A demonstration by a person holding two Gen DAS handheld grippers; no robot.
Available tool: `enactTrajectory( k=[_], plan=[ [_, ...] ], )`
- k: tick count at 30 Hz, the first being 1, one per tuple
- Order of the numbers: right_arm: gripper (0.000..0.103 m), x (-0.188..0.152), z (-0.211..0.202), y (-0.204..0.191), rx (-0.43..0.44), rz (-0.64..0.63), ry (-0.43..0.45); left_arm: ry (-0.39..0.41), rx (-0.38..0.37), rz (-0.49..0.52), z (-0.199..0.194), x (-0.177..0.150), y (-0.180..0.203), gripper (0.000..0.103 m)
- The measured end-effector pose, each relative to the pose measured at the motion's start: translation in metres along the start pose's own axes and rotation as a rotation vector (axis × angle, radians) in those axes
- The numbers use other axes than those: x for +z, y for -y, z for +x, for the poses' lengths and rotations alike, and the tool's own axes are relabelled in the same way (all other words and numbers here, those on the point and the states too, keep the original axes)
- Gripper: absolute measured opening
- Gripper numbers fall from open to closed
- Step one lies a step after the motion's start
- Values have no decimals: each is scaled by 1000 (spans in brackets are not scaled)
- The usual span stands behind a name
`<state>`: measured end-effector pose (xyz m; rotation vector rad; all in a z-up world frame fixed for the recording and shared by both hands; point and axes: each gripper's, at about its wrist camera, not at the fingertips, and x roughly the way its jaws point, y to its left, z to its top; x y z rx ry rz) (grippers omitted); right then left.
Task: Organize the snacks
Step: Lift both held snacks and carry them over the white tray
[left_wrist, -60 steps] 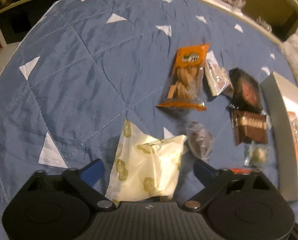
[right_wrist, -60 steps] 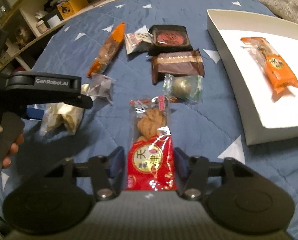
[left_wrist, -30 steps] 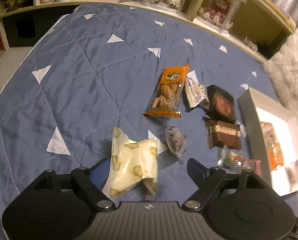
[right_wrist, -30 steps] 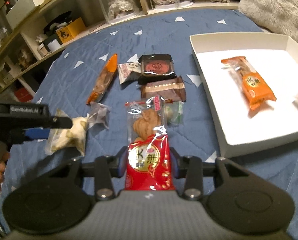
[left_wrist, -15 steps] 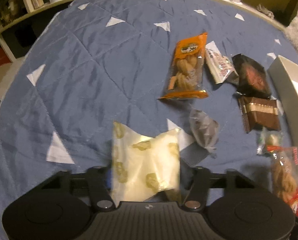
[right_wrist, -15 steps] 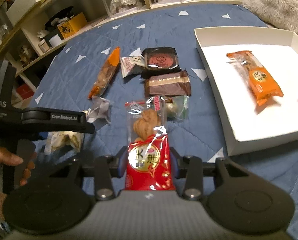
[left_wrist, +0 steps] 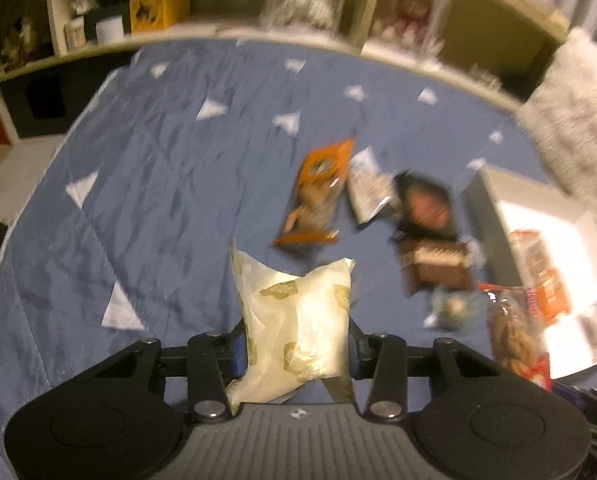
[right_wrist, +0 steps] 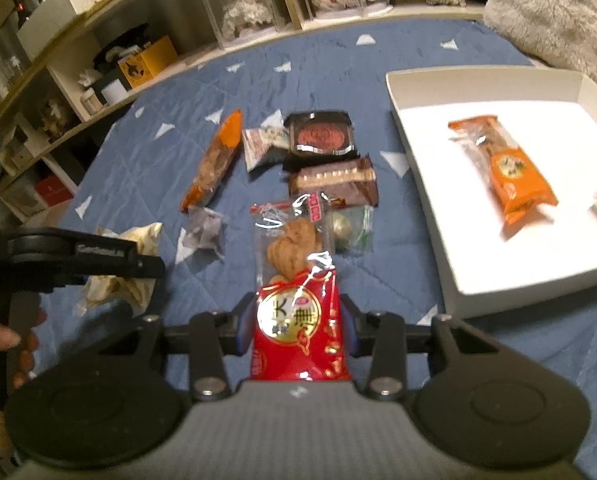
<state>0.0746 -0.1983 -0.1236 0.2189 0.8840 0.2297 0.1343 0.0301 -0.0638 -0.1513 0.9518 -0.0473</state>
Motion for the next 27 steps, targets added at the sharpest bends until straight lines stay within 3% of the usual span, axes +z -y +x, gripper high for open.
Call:
enactTrajectory(
  k=[7, 16, 27],
  plan=[
    [48, 20, -30, 18, -23, -1, 72, 54, -95, 4, -25, 9, 36, 46],
    [48, 41, -63, 62, -66, 29, 131, 48, -209, 58, -27, 15, 108, 46],
    [48, 62, -91, 136, -155, 81, 189, 18, -263, 134, -12, 22, 190, 46]
  ],
)
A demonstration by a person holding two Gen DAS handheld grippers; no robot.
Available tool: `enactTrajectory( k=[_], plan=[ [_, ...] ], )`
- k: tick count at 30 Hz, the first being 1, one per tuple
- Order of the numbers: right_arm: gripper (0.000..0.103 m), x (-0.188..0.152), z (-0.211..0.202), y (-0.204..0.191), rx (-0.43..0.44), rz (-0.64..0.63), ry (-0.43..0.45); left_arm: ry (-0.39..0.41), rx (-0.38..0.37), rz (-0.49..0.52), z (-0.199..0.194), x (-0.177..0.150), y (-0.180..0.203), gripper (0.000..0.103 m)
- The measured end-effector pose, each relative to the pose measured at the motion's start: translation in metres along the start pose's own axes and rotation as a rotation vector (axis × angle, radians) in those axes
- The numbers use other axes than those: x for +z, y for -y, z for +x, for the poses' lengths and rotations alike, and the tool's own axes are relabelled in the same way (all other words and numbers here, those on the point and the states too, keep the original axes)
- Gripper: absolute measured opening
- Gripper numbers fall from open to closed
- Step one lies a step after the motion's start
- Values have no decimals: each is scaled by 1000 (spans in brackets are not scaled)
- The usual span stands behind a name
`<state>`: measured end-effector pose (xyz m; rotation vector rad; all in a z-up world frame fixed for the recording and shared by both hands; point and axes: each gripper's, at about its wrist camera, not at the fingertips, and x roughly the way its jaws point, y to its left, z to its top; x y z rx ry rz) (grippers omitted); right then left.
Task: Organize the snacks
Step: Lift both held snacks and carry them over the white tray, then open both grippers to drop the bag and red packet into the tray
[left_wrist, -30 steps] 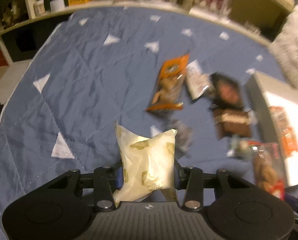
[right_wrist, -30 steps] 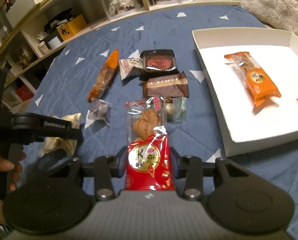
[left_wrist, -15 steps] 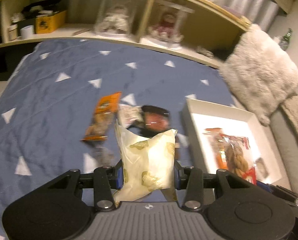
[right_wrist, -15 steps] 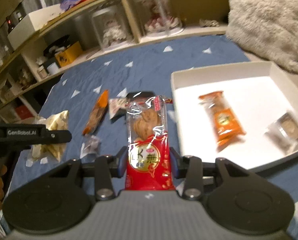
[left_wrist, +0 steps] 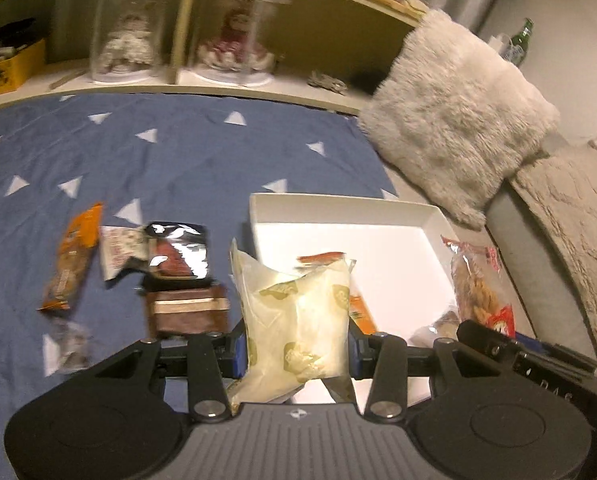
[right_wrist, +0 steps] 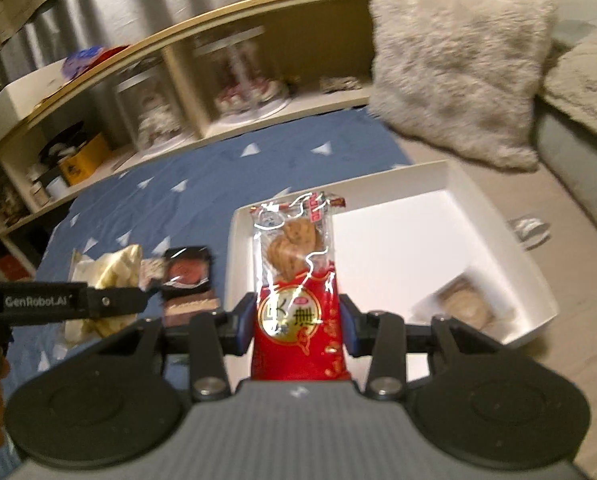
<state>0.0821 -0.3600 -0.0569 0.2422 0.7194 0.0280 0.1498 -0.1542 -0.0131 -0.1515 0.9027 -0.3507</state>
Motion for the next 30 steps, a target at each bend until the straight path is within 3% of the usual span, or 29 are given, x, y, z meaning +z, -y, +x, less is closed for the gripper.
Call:
enactTrajectory(
  k=[7, 11, 18, 30],
  plan=[
    [48, 14, 9, 46, -47, 30, 11, -54, -12, 40, 37, 10, 35, 46],
    [48, 19, 18, 66, -66, 44, -1, -74, 19, 60, 59, 18, 42, 46],
    [48, 30, 49, 79, -84, 42, -34, -119, 108, 80, 104, 36, 34, 46],
    [48, 54, 112, 85, -64, 43, -82, -113, 148, 92, 163, 79, 19, 46]
  ],
)
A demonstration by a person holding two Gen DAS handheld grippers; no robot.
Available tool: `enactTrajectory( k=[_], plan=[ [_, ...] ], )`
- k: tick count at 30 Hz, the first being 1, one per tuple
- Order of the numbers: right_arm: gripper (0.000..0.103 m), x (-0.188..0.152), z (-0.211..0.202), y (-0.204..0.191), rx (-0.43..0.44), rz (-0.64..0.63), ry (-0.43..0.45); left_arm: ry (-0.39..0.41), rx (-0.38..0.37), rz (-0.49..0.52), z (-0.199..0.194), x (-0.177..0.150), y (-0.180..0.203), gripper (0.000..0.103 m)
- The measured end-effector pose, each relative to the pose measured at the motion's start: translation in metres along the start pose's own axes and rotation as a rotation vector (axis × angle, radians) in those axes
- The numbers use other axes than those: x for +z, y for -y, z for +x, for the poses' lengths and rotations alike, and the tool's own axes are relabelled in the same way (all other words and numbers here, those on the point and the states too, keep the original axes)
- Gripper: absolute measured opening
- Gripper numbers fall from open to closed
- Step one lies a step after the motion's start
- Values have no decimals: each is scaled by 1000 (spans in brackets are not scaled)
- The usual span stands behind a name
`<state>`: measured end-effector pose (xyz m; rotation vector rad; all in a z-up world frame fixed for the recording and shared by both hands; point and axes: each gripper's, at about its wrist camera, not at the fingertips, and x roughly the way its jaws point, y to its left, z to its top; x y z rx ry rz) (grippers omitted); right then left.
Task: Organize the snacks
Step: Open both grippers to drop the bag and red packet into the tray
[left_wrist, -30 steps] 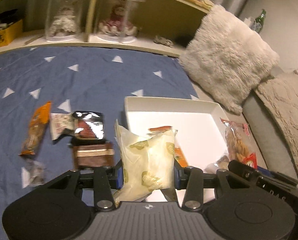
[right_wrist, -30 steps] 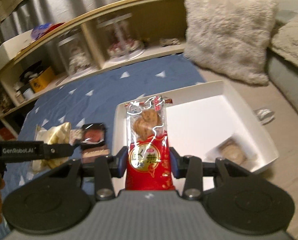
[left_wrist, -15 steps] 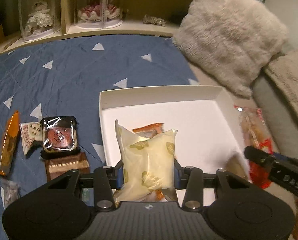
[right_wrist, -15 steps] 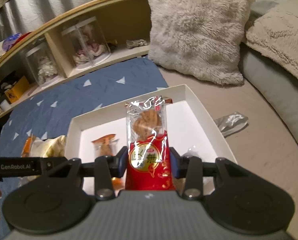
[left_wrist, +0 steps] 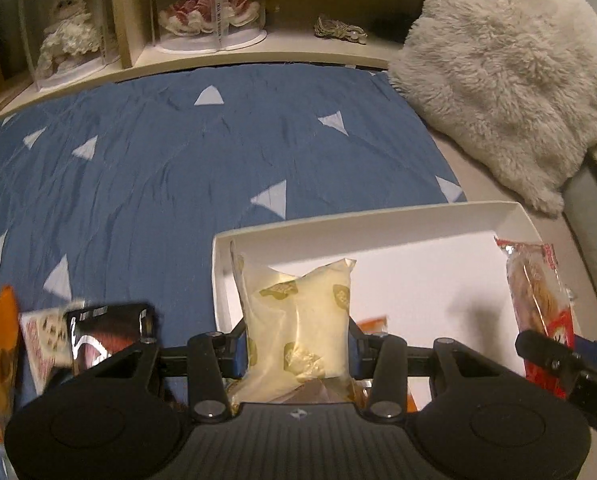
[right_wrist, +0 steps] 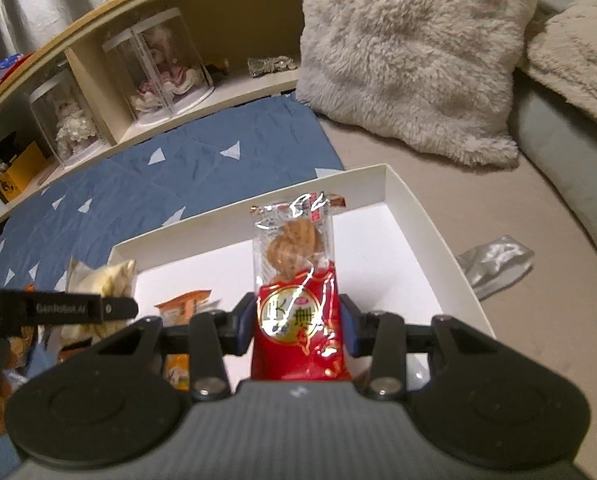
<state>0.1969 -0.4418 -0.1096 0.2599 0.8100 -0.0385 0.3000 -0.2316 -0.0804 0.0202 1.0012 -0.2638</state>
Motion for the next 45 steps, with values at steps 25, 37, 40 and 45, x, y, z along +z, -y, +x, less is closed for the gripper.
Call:
enactTrajectory(
  k=[25, 37, 40, 45],
  plan=[
    [73, 4, 14, -6, -31, -23, -47, -10, -49, 31, -15, -3, 2, 84],
    [81, -12, -21, -14, -37, -41, -29, -11, -72, 76, -52, -28, 5, 96],
    [84, -17, -30, -15, -46, -35, -22, -9, -78, 84, -60, -35, 6, 97],
    [88, -25, -42, -11, -58, -16, -17, -4, -91, 93, -73, -46, 6, 101]
  ],
)
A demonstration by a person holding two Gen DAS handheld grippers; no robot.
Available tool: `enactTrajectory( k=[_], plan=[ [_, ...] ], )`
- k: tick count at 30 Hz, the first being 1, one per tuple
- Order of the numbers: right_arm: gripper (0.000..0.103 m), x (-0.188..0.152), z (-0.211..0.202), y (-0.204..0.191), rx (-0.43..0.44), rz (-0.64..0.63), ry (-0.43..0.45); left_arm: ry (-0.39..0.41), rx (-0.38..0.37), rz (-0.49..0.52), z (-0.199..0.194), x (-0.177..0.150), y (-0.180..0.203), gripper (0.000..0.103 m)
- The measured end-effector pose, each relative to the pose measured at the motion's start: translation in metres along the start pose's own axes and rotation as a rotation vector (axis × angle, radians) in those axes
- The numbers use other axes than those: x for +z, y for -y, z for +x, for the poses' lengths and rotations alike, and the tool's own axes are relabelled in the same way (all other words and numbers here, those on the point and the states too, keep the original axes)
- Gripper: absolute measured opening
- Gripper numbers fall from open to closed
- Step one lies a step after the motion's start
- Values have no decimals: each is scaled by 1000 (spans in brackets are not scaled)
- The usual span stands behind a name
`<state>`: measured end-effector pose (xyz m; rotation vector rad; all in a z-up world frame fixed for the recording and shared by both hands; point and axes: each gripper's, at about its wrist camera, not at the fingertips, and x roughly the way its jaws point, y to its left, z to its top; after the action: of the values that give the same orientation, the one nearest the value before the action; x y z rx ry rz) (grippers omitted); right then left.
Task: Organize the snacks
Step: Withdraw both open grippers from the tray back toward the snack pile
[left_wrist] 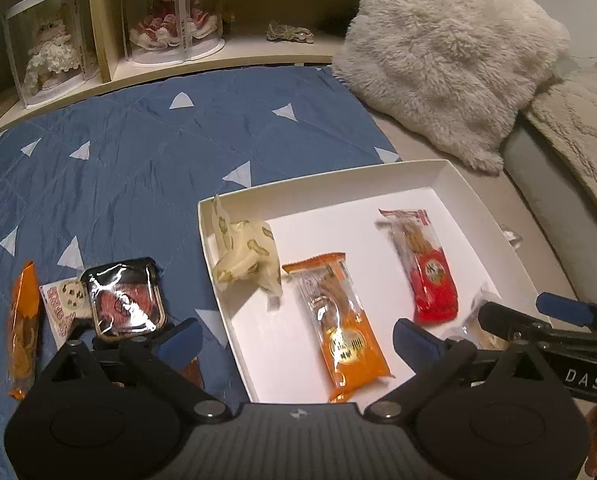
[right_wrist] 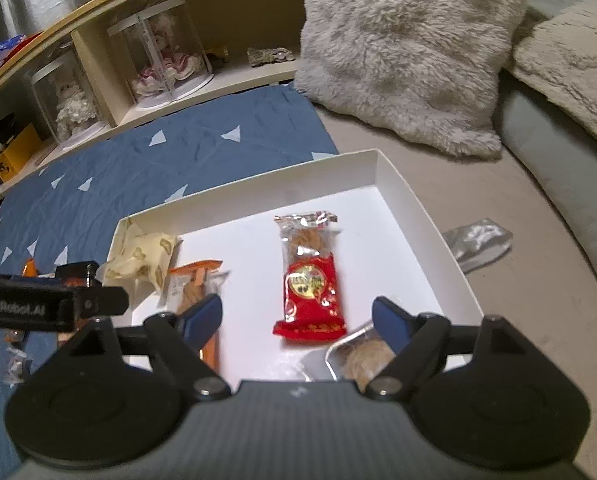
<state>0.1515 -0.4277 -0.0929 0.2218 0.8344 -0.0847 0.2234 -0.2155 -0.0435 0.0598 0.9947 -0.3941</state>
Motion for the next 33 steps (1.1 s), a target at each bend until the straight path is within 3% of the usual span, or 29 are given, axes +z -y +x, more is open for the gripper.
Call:
enactTrajectory(
  k=[7, 18, 33],
  plan=[
    [102, -12, -19, 0, -19, 0, 26, 26, -21, -5, -19, -13, -3, 103],
    [103, -28, -41, 0, -22, 34, 52, 113, -26, -13, -42, -40, -12, 103],
    [103, -40, -55, -25, 9, 6, 54, 133, 9, -49, -62, -68, -59, 103]
  ],
)
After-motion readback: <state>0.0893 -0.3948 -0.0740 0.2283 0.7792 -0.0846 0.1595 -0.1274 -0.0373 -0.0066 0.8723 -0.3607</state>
